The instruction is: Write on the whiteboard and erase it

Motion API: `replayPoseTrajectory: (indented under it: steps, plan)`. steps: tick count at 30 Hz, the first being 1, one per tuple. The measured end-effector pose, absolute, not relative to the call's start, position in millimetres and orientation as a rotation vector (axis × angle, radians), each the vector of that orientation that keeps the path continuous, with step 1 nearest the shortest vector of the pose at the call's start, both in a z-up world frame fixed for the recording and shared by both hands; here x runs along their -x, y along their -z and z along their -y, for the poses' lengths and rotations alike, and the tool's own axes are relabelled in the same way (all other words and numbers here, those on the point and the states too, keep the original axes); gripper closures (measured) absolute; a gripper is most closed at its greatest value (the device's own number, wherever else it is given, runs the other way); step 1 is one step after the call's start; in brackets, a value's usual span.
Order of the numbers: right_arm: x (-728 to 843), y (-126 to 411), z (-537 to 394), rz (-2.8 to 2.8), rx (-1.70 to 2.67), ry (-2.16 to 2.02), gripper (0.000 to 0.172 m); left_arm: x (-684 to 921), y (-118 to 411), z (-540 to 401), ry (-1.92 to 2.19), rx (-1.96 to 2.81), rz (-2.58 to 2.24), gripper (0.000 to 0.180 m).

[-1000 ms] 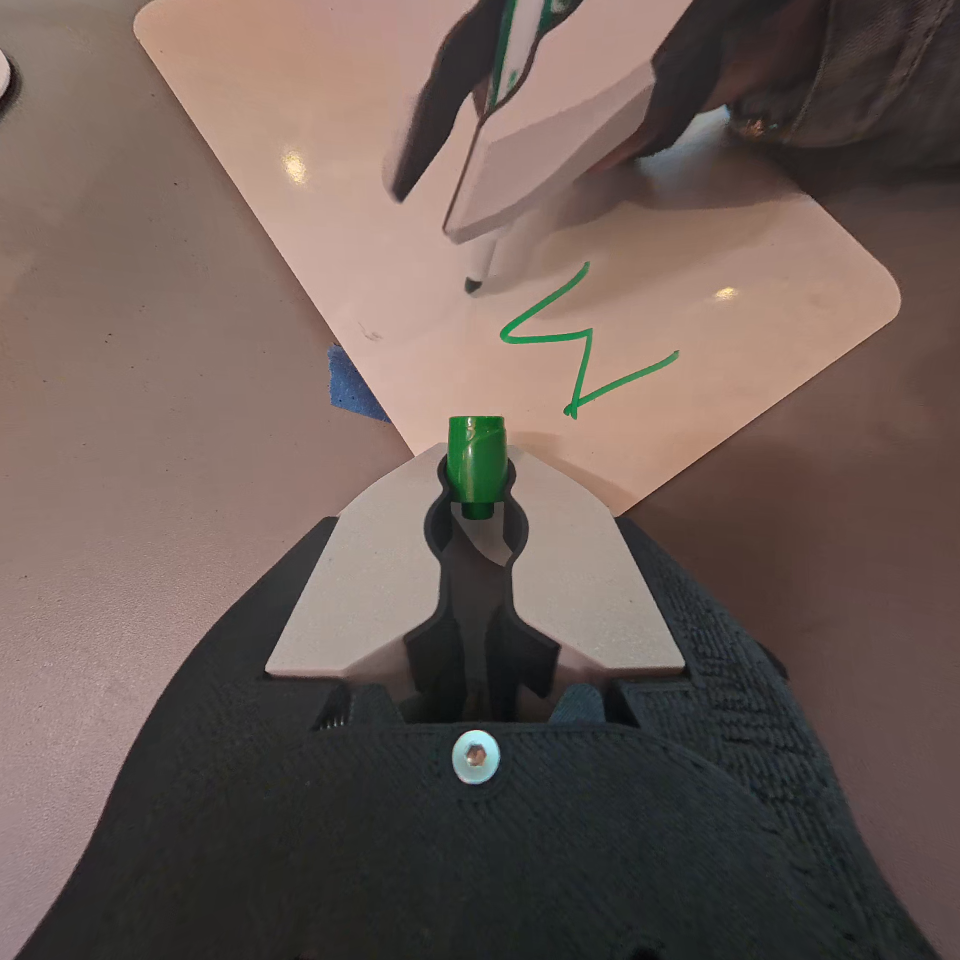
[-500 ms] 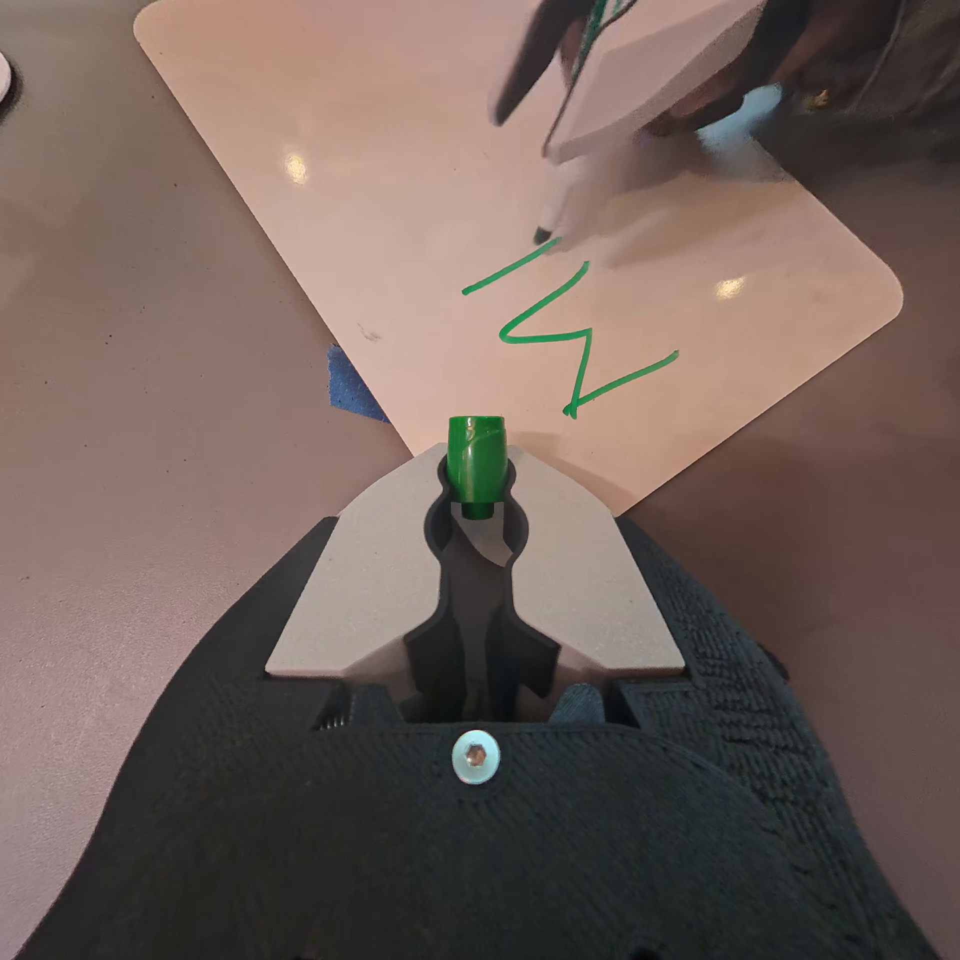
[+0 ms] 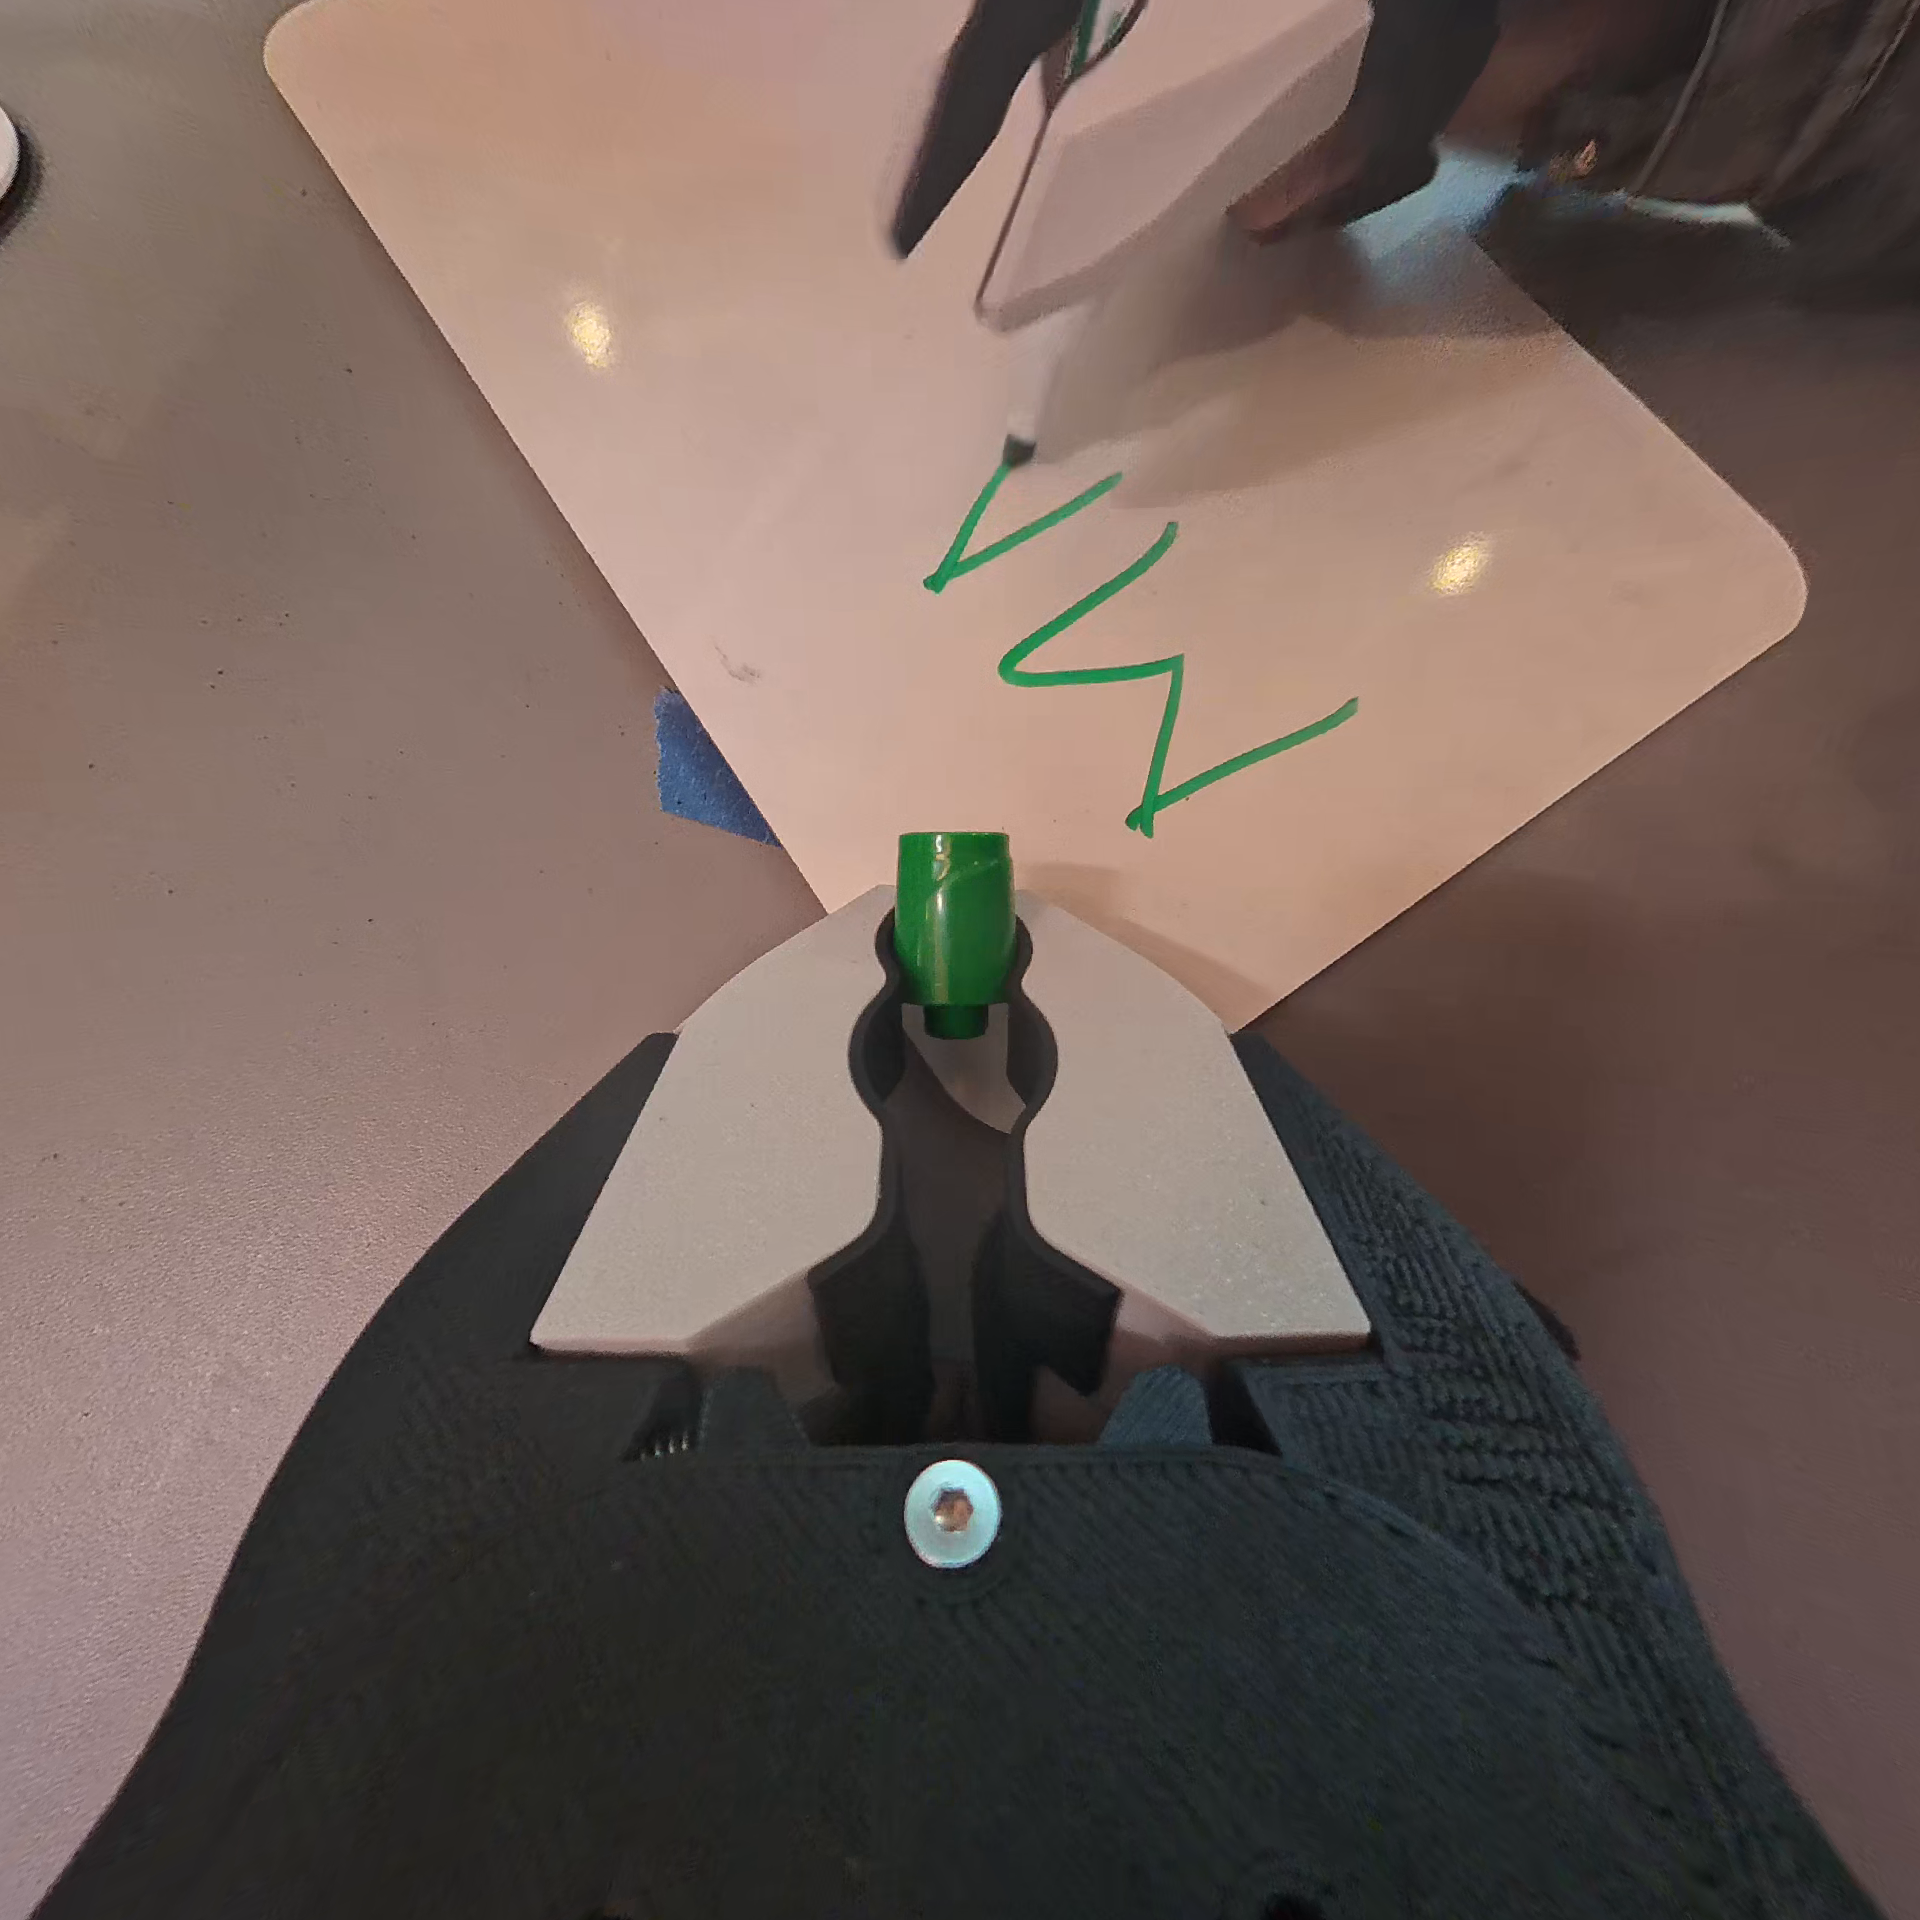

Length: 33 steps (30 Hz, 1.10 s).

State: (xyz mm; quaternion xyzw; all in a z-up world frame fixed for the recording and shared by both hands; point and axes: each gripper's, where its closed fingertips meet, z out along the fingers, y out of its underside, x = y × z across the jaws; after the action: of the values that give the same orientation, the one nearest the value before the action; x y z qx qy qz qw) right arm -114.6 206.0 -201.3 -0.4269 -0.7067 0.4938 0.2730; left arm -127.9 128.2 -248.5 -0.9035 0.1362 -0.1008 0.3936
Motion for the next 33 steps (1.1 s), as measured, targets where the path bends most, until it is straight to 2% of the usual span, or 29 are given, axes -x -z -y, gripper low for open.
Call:
replayPoseTrajectory:
  steps: [21,33]
  plan:
    - [156.3,200.6,-232.4,1.871,1.138,-1.279,0.156,126.3,248.3,-127.7,0.267,2.29,-0.348,0.165]
    - [117.1,201.7,-243.1,1.845,1.176,-1.257,0.156,126.0,248.2,-127.7,0.268,2.29,-0.347,0.165]
